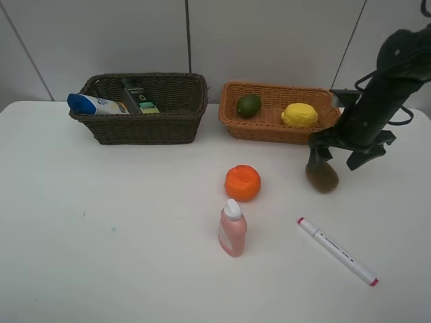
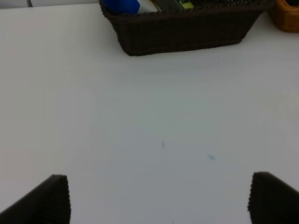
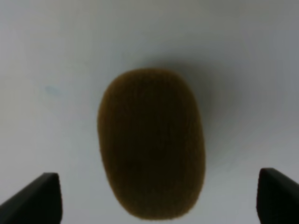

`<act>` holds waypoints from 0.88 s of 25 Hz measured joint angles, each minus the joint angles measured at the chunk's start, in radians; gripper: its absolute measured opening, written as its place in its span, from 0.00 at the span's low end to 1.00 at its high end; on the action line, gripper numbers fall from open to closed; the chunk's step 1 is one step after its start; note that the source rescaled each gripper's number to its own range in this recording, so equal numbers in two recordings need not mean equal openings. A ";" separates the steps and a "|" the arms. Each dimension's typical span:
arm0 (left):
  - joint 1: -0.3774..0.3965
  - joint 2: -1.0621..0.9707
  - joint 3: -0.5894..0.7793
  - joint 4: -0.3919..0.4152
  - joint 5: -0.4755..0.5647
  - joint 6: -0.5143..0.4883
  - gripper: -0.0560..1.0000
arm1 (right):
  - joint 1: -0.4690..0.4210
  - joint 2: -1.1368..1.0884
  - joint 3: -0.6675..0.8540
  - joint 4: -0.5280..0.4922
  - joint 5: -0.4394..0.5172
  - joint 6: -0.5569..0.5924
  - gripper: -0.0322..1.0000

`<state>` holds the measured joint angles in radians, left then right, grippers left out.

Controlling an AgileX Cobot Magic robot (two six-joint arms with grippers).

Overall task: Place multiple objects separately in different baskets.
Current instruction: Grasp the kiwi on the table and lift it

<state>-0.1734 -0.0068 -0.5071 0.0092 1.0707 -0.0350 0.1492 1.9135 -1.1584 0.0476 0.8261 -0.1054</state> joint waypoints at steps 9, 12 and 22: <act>0.000 0.000 0.000 0.000 0.000 0.000 1.00 | 0.001 0.101 0.000 -0.014 -0.058 -0.008 0.98; 0.000 0.000 0.000 0.000 0.000 0.000 1.00 | 0.001 0.118 0.000 -0.016 -0.078 -0.008 0.98; 0.000 0.000 0.000 0.000 0.000 0.000 1.00 | 0.001 0.137 -0.021 -0.077 -0.037 -0.009 0.57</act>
<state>-0.1734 -0.0068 -0.5071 0.0092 1.0707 -0.0350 0.1504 2.0506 -1.1795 -0.0299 0.7889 -0.1144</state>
